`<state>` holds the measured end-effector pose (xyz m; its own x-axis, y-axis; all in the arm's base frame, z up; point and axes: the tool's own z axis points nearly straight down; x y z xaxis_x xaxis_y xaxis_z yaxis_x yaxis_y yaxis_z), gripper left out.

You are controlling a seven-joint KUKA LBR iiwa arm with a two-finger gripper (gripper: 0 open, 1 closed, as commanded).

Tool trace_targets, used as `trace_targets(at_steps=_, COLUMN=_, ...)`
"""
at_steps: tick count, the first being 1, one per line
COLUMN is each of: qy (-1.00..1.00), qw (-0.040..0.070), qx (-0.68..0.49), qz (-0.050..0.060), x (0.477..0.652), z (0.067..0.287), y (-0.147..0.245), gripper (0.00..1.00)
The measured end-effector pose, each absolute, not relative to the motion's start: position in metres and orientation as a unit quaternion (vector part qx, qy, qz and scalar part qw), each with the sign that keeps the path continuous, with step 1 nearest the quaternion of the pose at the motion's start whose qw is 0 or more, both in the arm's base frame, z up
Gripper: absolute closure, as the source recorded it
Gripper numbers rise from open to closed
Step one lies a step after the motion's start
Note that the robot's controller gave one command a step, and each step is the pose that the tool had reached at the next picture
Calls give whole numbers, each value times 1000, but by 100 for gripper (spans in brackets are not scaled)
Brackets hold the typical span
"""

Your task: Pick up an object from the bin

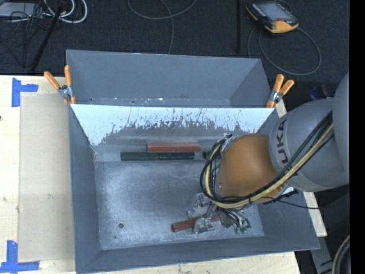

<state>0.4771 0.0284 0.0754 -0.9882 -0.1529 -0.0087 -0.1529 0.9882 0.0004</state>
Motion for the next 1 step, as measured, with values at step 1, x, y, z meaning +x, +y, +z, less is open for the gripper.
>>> trace_targets(at_steps=1, qy=997, qw=4, qx=-77, qz=1, x=477, z=75, y=28, gripper=100)
